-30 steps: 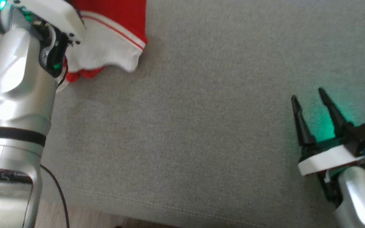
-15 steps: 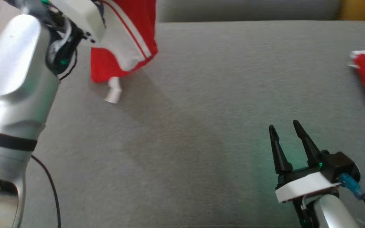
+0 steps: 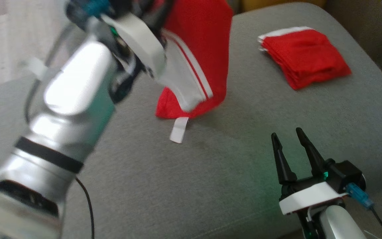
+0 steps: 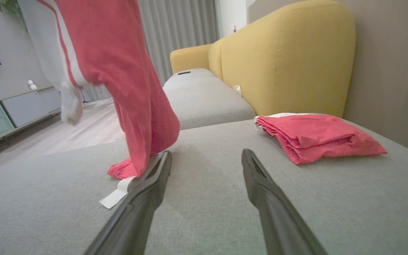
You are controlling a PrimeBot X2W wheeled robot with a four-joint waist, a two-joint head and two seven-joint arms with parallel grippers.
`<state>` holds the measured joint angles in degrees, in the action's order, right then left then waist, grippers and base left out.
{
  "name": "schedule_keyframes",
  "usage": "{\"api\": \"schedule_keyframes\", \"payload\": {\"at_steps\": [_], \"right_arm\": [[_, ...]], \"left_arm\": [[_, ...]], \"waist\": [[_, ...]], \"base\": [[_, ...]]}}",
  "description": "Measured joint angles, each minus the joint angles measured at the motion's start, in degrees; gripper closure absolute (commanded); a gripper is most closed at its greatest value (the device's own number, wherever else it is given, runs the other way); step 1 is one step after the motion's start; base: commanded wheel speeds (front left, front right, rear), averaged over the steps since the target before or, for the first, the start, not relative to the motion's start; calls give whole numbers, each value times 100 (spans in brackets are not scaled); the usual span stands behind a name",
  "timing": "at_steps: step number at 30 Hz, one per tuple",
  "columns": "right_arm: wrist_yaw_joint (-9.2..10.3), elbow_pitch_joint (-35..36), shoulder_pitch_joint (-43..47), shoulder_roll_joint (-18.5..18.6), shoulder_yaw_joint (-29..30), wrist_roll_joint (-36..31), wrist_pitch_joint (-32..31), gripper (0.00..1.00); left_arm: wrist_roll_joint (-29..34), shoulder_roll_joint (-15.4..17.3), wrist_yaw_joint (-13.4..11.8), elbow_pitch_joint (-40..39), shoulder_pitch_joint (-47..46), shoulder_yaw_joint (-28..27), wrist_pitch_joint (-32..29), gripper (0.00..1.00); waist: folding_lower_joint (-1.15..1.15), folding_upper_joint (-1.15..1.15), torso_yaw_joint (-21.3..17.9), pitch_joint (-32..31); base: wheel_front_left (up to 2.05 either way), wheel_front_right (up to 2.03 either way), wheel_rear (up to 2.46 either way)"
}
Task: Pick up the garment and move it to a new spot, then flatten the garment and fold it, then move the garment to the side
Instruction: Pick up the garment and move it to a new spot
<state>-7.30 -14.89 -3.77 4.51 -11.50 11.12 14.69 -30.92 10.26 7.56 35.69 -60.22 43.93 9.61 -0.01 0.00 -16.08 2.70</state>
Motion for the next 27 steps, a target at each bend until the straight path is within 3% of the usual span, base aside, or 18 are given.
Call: {"api": "schedule_keyframes", "payload": {"at_steps": [5,9,13,14,15,21,27], "right_arm": [[0,40,73,-18,-21,12,0,0],[0,133,64,-69,-32,41,0,0],[0,134,15,-112,-32,40,0,0],[0,122,4,-116,-20,40,0,0],[0,108,-13,-123,-2,40,0,0],[0,67,44,-133,172,-7,0,0],[0,24,580,-143,354,-13,0,0]], "left_arm": [[9,-374,0,620,505,394,113,100],[8,-485,-9,1133,1035,519,330,100],[-23,-532,-263,1450,1442,330,456,100],[-86,-570,-319,1455,1521,223,461,82],[-96,-597,-396,1386,1600,119,461,0],[434,-722,-909,-94,2415,-790,469,0],[1123,-732,-1017,-1099,4278,-1425,468,0]], "waist": [[1,0,-277,269],[2,0,-351,570],[3,0,-365,782],[3,0,-343,792],[2,0,-316,784],[1,0,-35,455],[-1,0,477,-23]], "base": [[0,0,0],[0,0,0],[0,0,0],[0,0,0],[0,0,0],[0,0,0],[0,0,0]]}}
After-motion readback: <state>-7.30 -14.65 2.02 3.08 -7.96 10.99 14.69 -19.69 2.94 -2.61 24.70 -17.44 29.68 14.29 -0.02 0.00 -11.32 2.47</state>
